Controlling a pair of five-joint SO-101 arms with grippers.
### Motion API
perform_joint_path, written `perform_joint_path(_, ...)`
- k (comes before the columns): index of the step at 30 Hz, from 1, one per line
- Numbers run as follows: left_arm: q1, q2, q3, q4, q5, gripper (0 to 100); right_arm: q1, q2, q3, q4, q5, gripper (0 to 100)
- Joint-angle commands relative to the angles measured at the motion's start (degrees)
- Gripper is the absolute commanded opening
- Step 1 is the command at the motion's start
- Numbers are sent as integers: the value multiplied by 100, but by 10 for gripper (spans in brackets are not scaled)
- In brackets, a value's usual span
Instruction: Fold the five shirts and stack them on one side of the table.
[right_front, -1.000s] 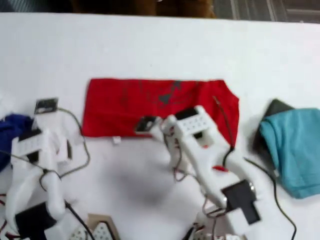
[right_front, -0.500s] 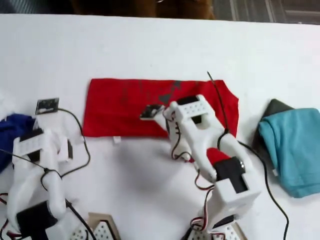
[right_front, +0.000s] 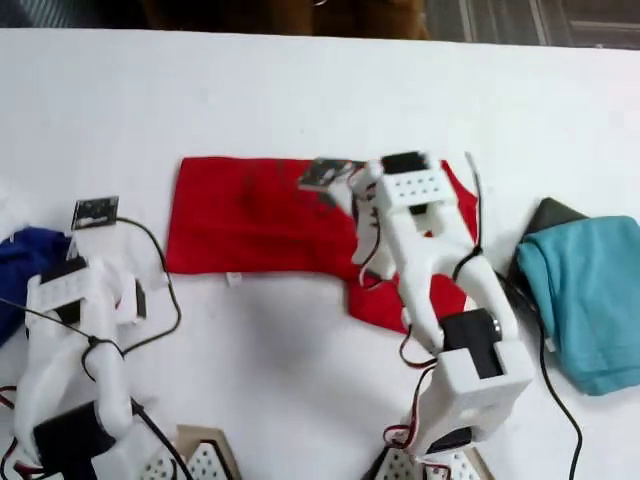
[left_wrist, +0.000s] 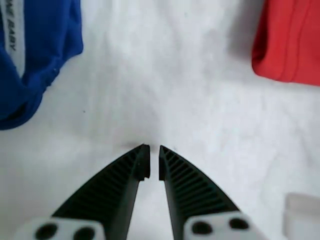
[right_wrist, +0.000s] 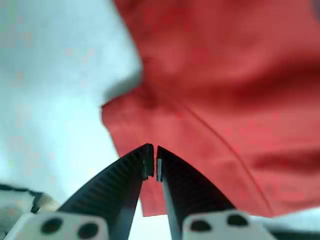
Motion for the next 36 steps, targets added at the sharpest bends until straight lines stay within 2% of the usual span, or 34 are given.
perform_joint_path(1, -35, -167, 4, -53, 0, 59, 101, -13, -264, 277, 26, 20)
perform_joint_path(4, -35, -167, 4, -53, 0, 59, 84, -22, -70, 558, 431, 22)
perform_joint_path(7, -35, -167, 4, -53, 0, 59, 127, -22, 246, 567, 527, 35)
perform_joint_path(12, -44, -167, 4, -53, 9, 59, -259, -13, 703, 251, 519, 186)
perform_joint_path(14, -44, -167, 4, -53, 9, 59, -391, -13, 826, 145, 519, 211)
perform_joint_path(24, -53, -167, 4, -53, 9, 59, -637, -13, 1653, -295, 492, 191)
perform_joint_path(31, -53, -167, -4, -53, 18, 59, -681, 435, 1670, -470, 475, 191)
perform_joint_path(36, -53, -167, -4, -53, 18, 59, -673, 1138, 1169, -418, -62, 180)
